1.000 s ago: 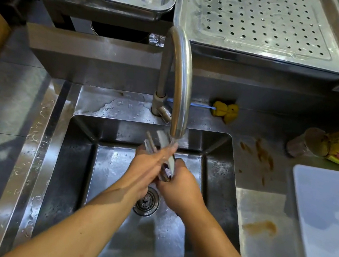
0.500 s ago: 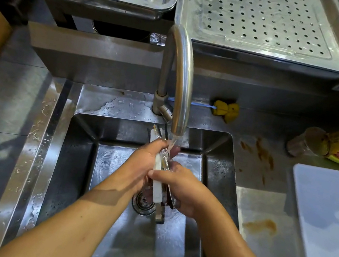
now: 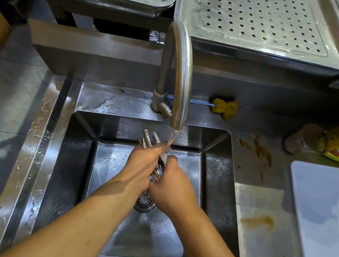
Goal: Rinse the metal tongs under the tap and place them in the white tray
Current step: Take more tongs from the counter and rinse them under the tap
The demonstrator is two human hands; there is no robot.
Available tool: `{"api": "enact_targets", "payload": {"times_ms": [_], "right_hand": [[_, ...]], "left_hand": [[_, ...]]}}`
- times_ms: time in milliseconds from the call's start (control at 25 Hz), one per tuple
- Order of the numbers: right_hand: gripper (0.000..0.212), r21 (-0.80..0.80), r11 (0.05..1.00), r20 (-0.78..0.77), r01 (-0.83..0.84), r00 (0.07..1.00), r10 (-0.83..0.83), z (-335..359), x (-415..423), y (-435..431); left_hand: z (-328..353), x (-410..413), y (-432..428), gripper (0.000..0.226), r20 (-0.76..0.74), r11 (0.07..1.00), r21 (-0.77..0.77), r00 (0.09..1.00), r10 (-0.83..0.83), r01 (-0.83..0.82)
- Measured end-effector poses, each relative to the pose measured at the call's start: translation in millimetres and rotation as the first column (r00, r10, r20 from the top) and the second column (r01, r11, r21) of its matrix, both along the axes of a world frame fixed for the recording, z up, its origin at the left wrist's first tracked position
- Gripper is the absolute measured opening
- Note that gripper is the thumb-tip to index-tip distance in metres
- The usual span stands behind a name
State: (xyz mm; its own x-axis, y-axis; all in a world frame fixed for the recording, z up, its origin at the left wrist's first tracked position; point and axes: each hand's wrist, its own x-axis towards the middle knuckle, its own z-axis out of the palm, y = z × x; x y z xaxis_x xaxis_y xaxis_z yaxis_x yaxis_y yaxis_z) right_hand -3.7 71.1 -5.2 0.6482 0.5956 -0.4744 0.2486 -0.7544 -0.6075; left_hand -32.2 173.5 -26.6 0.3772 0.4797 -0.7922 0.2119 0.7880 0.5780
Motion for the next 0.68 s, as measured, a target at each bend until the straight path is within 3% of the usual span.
{"api": "enact_targets", "payload": {"times_ms": [80, 160, 320, 520, 600, 680], "right_hand": [[0.054, 0.093, 0.993, -0.271, 0.077, 0.961, -0.049, 0.3, 4.7, -2.4], [0.051, 0.149, 0.982, -0.475, 0.113, 0.879, -0.029, 2.0, 11.5, -3.6], [0.029, 0.197, 0.970, -0.716, 0.145, 0.697, 0.041, 8.6, 26.0, -7.0], [0.027, 0.216, 0.954, -0.656, 0.206, 0.754, -0.014, 8.6, 22.2, -5.3], [0.028, 0.247, 0.941, -0.640, 0.232, 0.768, -0.021, 9.0, 18.4, -2.7], [0.029, 0.169, 0.957, -0.507, 0.235, 0.853, -0.120, 6.5, 20.6, -0.6]], "left_hand": [[-1.3, -1.4, 4.9, 0.042, 0.056, 0.994, -0.104, 0.997, 0.044, -0.038], [-3.6, -1.0, 6.1, 0.031, 0.107, 0.993, -0.113, 0.994, 0.029, -0.016], [-5.3, -4.5, 11.6, 0.026, 0.162, 0.991, -0.076, 0.982, -0.095, 0.109], [5.0, -3.0, 13.3, 0.028, 0.209, 0.967, -0.012, 0.947, -0.245, 0.253], [12.9, 0.1, 11.3, 0.026, 0.114, 0.959, 0.050, 0.952, -0.283, 0.279], [14.8, 1.9, 8.4, 0.032, 0.033, 0.967, 0.106, 0.971, -0.237, 0.232]]}}
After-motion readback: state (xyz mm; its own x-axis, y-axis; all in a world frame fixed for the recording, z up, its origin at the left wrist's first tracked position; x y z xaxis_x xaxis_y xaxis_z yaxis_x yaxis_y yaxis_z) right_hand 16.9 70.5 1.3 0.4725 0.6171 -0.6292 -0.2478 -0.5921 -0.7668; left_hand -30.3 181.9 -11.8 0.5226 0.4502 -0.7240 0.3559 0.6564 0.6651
